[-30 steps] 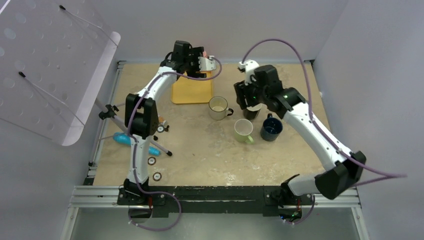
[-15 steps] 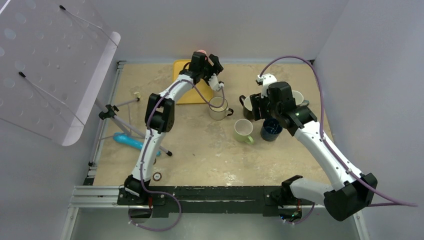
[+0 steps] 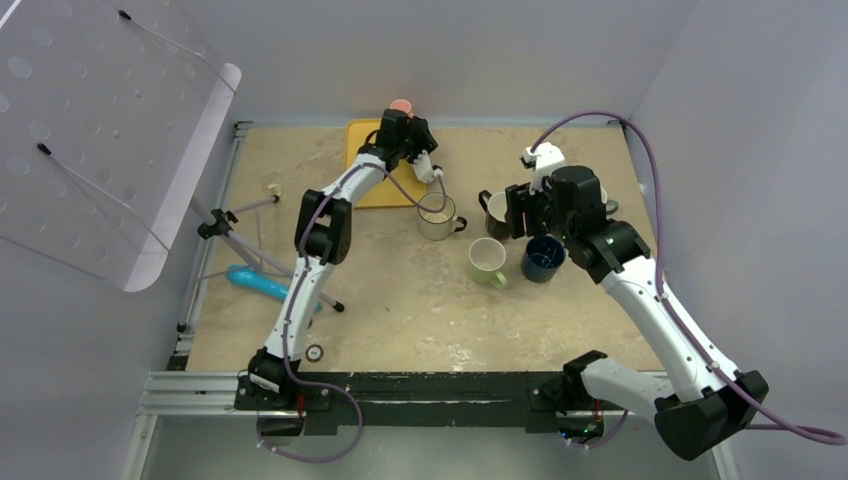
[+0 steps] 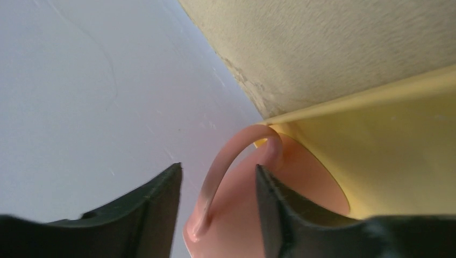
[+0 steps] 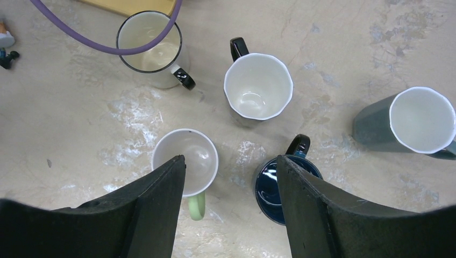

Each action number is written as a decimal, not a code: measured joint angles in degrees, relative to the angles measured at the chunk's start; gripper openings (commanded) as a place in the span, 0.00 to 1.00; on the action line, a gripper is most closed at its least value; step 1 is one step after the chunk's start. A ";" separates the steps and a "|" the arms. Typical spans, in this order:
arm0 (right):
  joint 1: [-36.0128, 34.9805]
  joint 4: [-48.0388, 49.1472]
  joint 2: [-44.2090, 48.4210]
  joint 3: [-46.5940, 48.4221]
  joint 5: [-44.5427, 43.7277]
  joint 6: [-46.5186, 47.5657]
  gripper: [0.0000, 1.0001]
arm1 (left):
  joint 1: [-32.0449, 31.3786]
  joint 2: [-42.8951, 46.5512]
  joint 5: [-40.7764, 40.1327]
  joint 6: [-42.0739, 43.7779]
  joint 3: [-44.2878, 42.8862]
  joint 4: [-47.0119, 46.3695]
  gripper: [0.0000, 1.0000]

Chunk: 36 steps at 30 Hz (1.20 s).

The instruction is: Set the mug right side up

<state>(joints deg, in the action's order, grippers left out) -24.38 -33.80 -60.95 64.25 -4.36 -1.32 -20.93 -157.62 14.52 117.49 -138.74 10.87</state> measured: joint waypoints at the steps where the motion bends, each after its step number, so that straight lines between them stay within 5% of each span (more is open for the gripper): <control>1: 0.02 0.02 0.00 0.00 0.04 0.00 0.65 | 0.13 0.00 -0.04 0.00 -0.02 -0.26 0.21; 3: 0.02 0.02 0.07 -0.04 0.37 0.00 0.65 | 0.35 0.00 -0.20 0.04 -0.02 -0.83 0.00; 14: 0.02 0.07 2.43 -0.35 0.90 -0.11 0.65 | 1.31 2.67 0.26 0.02 10.29 -20.31 0.00; 19: 0.02 2.58 1.97 -0.90 2.97 -0.90 0.65 | 1.11 7.32 -1.66 -3.19 17.11 -22.23 0.00; 26: 0.00 10.01 -3.34 -2.03 9.35 -3.13 0.65 | 0.44 20.06 -6.97 -17.42 32.09 -21.35 0.00; 33: 0.00 12.92 -5.86 -2.03 12.02 -4.26 0.66 | 0.42 25.27 -11.87 -34.05 32.00 -17.09 0.00; 35: 0.00 13.55 -5.84 -2.05 12.98 -4.35 0.72 | 0.55 25.75 -13.27 -41.99 28.70 -11.76 0.00; 36: 0.00 13.99 -5.84 -2.03 13.29 -4.44 0.84 | 0.68 26.10 -13.44 -45.42 27.28 -9.27 0.00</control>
<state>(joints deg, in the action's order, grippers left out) -24.38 -19.81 -66.78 62.22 8.93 -5.76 -20.25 -131.52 1.08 72.07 -111.46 1.61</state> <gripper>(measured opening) 0.664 0.042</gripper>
